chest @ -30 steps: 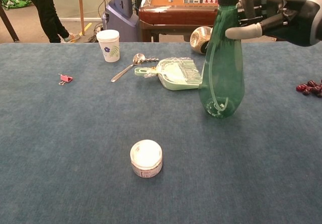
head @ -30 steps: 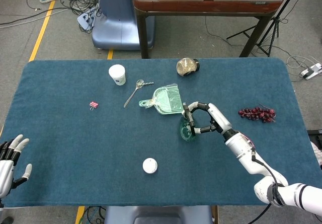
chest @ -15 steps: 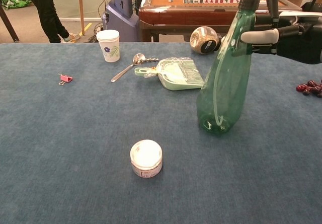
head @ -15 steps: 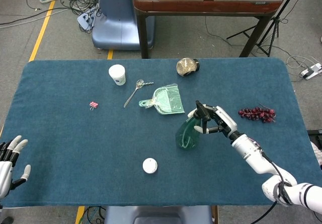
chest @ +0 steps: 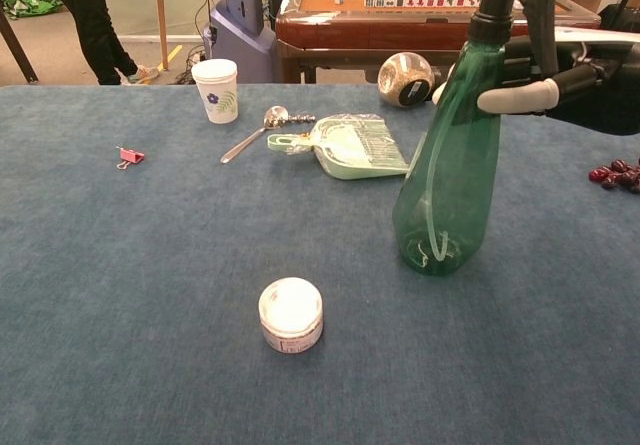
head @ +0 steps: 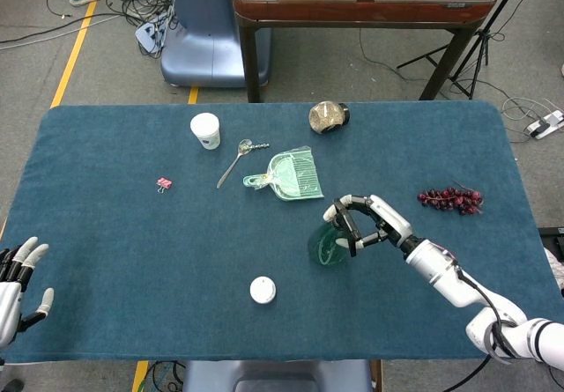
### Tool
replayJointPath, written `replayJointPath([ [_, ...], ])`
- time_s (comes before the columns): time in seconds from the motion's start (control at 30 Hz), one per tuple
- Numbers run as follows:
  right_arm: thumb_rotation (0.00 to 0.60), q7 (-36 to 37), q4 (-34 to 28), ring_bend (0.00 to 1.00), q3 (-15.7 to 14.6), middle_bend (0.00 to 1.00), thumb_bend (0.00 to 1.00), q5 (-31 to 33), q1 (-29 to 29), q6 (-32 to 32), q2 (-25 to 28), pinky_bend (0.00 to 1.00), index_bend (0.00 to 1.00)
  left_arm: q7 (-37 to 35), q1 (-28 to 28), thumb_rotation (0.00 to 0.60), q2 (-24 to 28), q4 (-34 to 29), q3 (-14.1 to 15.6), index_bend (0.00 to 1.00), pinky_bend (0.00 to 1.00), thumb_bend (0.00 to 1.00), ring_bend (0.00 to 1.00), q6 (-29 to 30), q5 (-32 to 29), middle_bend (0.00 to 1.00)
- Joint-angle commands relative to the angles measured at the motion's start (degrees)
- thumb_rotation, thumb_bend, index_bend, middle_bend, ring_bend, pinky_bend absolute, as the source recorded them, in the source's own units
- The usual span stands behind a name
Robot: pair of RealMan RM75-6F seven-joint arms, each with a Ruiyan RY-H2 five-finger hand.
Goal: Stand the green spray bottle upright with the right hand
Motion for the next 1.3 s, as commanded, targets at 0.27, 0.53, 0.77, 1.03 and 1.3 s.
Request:
replayJointPath([
  [0.27,0.6,1.08,0.49,0.17,-2.53,0.28,0.0,-2.13,0.63,2.84,1.92,0.17,0.41,0.67,-0.21,0.6,0.15,-0.48,-0.04,0.11,0.02,0.45,0.06,-0.28,0.01,0.04],
  [0.53,0.6,1.76,0.15,0.11,-5.36,0.21,0.0,-4.37,0.29,5.37,4.07,0.1,0.33,1.09,-0.21,0.6,0.3,-0.88,-0.07,0.11,0.02,0.45,0.06,-0.2,0.05,0.04],
  [0.77,0.6,-2.99,-0.89,0.06,-5.61,0.16,0.0,-3.47,0.72,5.46,5.87,0.05,0.24,1.32,-0.45,0.6,0.31,-1.06,-0.22,0.11,0.02,0.45,0.06,-0.42,0.0,0.04],
  [1.03,0.6,-12.36,-3.77,0.04,-5.48,0.14,0.0,-0.52,-1.31,6.78,8.76,0.05,0.22,1.67,-0.83,0.6,0.27,-1.37,-0.36,0.11,0.02,0.45,0.06,-0.72,0.11,0.04],
  [1.3,0.6,-29.01,-8.19,0.03,-6.04,0.13,0.0,2.45,-5.77,9.64,13.1,0.05,0.22,2.03,-1.11,0.6,0.48,-1.7,-0.64,0.11,0.02,0.45,0.06,-0.87,-0.09,0.04],
])
